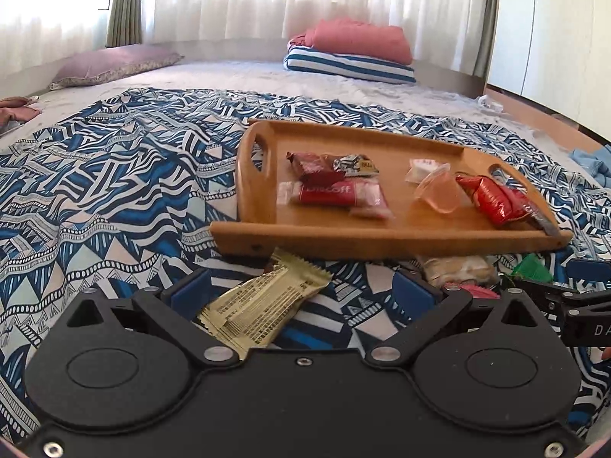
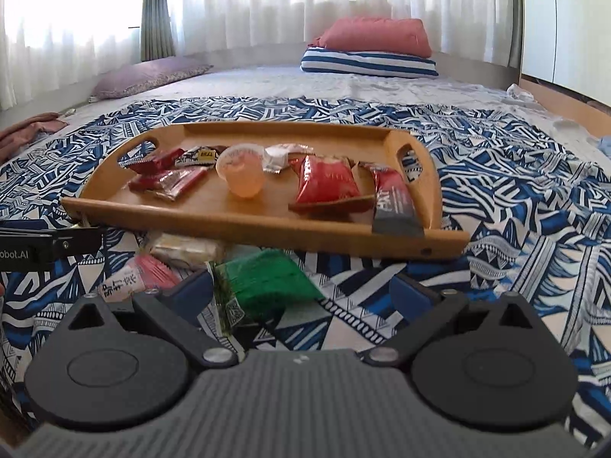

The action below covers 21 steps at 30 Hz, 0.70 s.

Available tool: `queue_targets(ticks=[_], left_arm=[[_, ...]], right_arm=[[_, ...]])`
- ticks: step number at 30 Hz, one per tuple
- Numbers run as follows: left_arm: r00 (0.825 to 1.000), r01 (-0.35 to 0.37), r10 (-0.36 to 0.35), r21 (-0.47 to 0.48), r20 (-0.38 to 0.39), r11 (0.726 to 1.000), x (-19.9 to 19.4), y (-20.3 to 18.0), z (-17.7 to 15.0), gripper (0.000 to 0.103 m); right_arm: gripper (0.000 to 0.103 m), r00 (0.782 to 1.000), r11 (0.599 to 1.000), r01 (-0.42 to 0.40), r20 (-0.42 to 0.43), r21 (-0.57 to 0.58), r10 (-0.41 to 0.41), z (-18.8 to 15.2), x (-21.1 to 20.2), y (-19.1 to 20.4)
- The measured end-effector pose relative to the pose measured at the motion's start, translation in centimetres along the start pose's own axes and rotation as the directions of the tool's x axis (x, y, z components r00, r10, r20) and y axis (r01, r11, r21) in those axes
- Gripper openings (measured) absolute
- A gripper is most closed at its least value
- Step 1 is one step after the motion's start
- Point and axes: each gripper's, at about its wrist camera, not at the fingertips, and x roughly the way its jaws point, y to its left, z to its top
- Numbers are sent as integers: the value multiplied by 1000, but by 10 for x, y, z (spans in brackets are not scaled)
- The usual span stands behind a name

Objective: Organize snacks
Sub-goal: 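Withdraw both open grippers from the tray back to the snack pile, then grasp the gold wafer bar with the left gripper while the right gripper grasps the green pack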

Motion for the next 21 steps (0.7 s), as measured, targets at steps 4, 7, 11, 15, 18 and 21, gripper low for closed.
queue_targets(ticks=[4,7,11,15,18,21], left_arm=[[1000,-3,3,12,-10,1000,3,0,-1,101],[1000,-2,3,29,-22,1000,5,-1,-3,102],[1000,0,1,54,-26,999,5,-3,-5,102],[1000,7,-6,45,-17,999,2,-3,-6,89],[1000,4,-4,44,-14,999,0,-1,-6,79],[1000,5,-4,49,-14,999,-1,0,-6,71]], right_arm=[[103,1000,1000,0,-5,6,0,-3,4,0],[103,1000,1000,-2,-9,7,2,-3,6,1],[103,1000,1000,-7,-14,-10,7,-4,7,2],[103,1000,998,3,-18,-58,-4,-6,9,9],[103,1000,997,3,-17,-73,-5,-6,9,10],[103,1000,998,-3,-18,-65,2,-7,10,9]])
